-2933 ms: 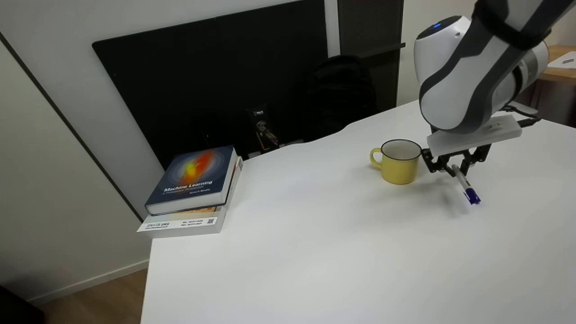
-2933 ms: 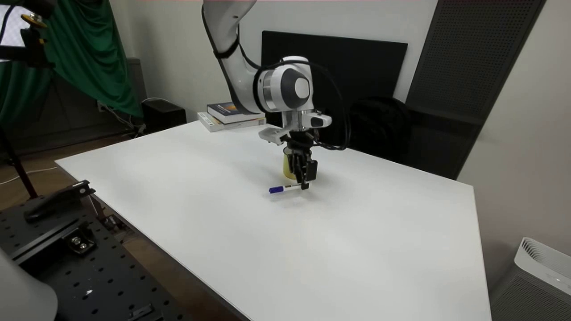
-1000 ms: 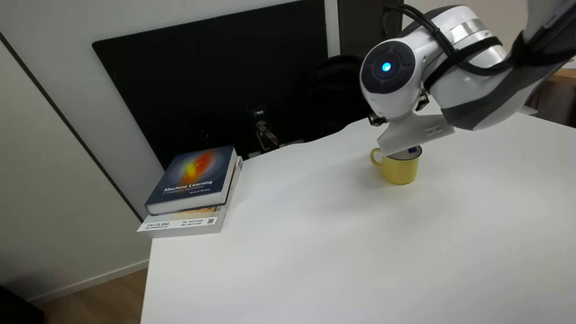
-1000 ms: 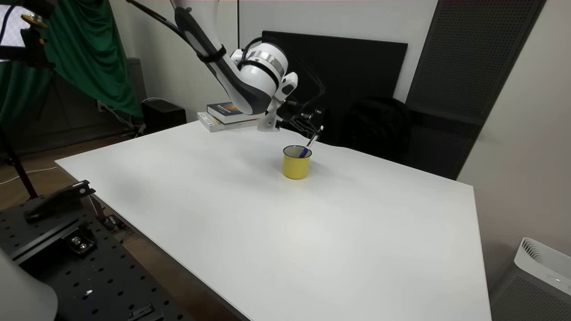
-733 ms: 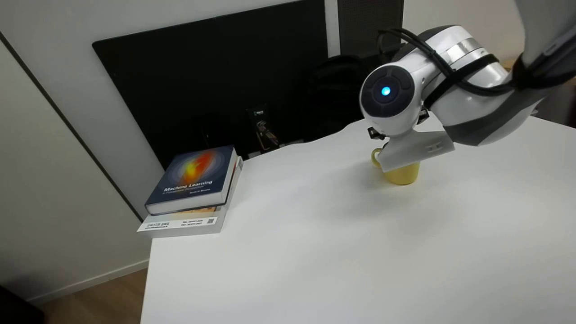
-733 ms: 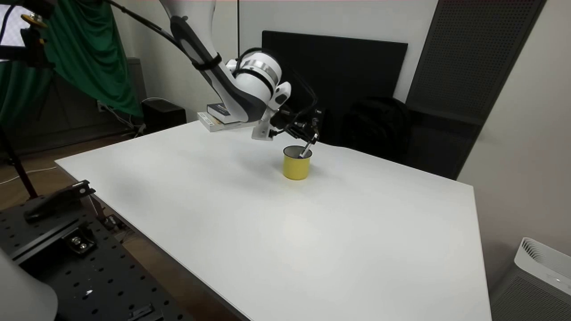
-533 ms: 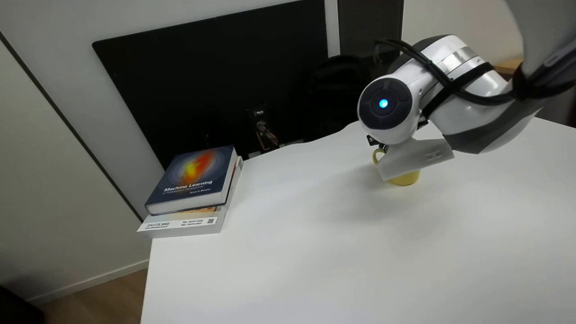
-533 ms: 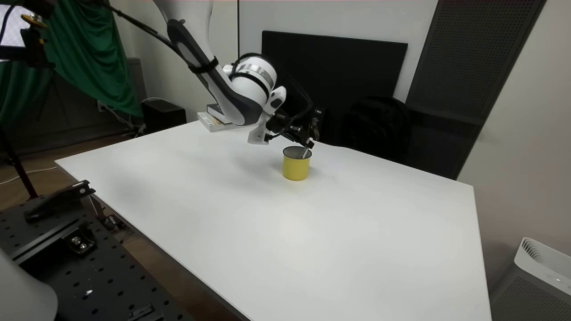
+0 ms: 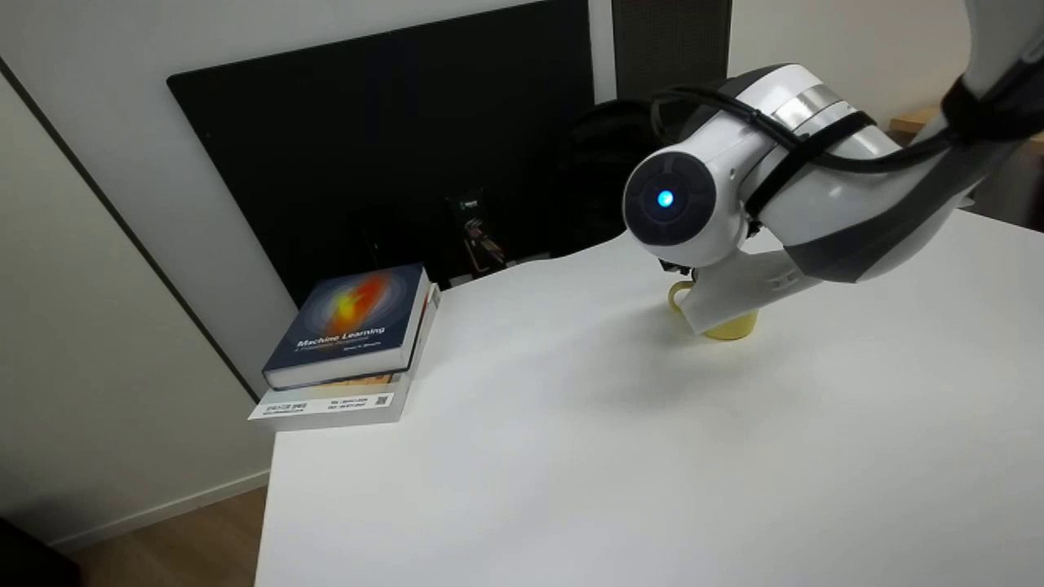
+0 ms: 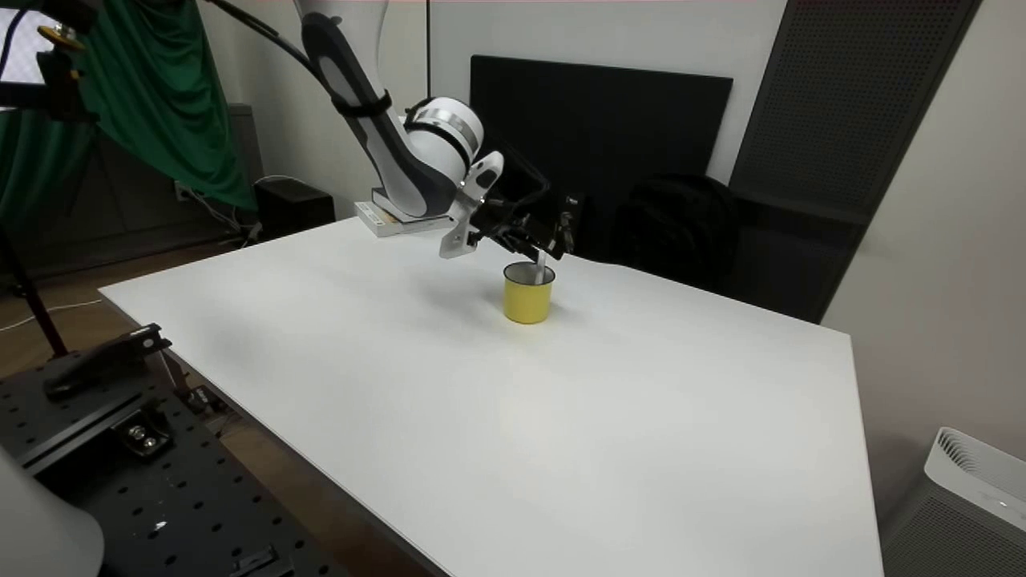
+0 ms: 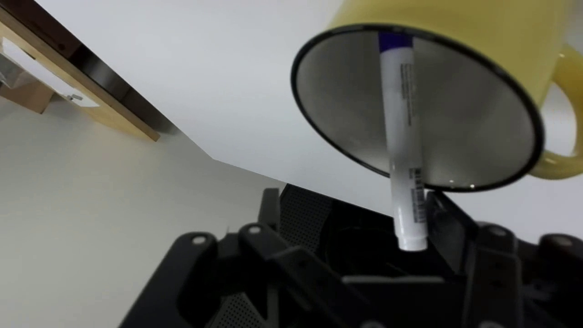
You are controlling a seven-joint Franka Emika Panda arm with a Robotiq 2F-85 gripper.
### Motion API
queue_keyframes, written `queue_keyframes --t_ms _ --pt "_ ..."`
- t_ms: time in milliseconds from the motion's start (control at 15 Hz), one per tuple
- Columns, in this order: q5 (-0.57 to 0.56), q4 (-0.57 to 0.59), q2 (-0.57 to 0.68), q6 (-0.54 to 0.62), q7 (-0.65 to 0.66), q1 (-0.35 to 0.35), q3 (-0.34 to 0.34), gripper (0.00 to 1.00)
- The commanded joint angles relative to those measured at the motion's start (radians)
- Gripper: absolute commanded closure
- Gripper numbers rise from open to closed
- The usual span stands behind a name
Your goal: Put the marker in the mug
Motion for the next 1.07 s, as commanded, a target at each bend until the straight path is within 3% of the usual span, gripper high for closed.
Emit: queue_keyframes --t_ms 0,67,200,667,1000 --pt "-0.001 -0.047 -0.143 0.012 -0.225 -0.213 0.235 0.0" --pt "0.098 -0.061 -0.143 0.07 -0.316 -0.188 0.198 0.0" --pt "0.189 -0.092 -0.187 0.077 -0.482 -0.278 0.296 0.0" --pt "0.6 -0.137 -0.24 -0.045 -1.058 -0.464 0.532 0.0" --pt "0.909 -0.104 -0.245 -0.212 -1.309 -0.404 0.478 0.0"
